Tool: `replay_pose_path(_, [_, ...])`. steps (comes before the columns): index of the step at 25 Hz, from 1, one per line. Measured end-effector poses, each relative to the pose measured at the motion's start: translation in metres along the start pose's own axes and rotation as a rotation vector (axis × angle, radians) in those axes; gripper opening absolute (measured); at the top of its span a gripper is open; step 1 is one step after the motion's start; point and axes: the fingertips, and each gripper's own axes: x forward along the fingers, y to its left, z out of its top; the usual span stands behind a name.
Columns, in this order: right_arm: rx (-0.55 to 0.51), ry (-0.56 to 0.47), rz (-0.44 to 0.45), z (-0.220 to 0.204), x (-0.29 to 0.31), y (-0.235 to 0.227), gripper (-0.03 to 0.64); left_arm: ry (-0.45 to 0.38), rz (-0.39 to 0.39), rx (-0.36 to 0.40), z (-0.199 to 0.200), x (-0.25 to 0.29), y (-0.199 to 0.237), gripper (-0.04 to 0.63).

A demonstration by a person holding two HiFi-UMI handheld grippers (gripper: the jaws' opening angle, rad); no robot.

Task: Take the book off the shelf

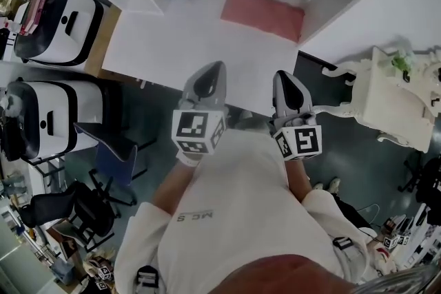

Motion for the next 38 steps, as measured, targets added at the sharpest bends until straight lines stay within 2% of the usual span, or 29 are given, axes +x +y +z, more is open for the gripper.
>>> replay_pose_path(4, [0.006,-0.013,0.020,0.006,-0.001,-0.014,-0.002,-0.014,-0.006,0.020,0.024,0.029,-0.011,0.000])
replay_pose_path(9, [0.011,-0.038,0.052,0.008,0.000,-0.021,-0.002,-0.077,-0.011,0.019,0.060,0.060,-0.021,0.002])
replay_pose_path(12, [0.023,-0.051,0.067,0.008,0.001,-0.024,-0.002,-0.107,-0.007,0.044,0.080,0.072,-0.025,0.003])
replay_pose_path(14, [0.021,-0.051,0.081,0.010,0.004,-0.025,-0.002,-0.125,-0.005,0.057,0.094,0.080,-0.027,0.043])
replay_pose_path(18, [0.017,-0.060,0.096,0.016,0.008,-0.030,-0.002,-0.167,0.010,0.060,0.119,0.096,-0.027,0.066])
replay_pose_path(23, [0.026,-0.049,0.098,0.013,0.014,-0.035,-0.002,-0.210,0.007,0.065,0.148,0.117,-0.027,0.141])
replay_pose_path(38, [0.024,-0.044,0.084,0.019,0.023,-0.061,-0.002,-0.274,0.042,0.112,0.214,0.185,-0.017,0.219])
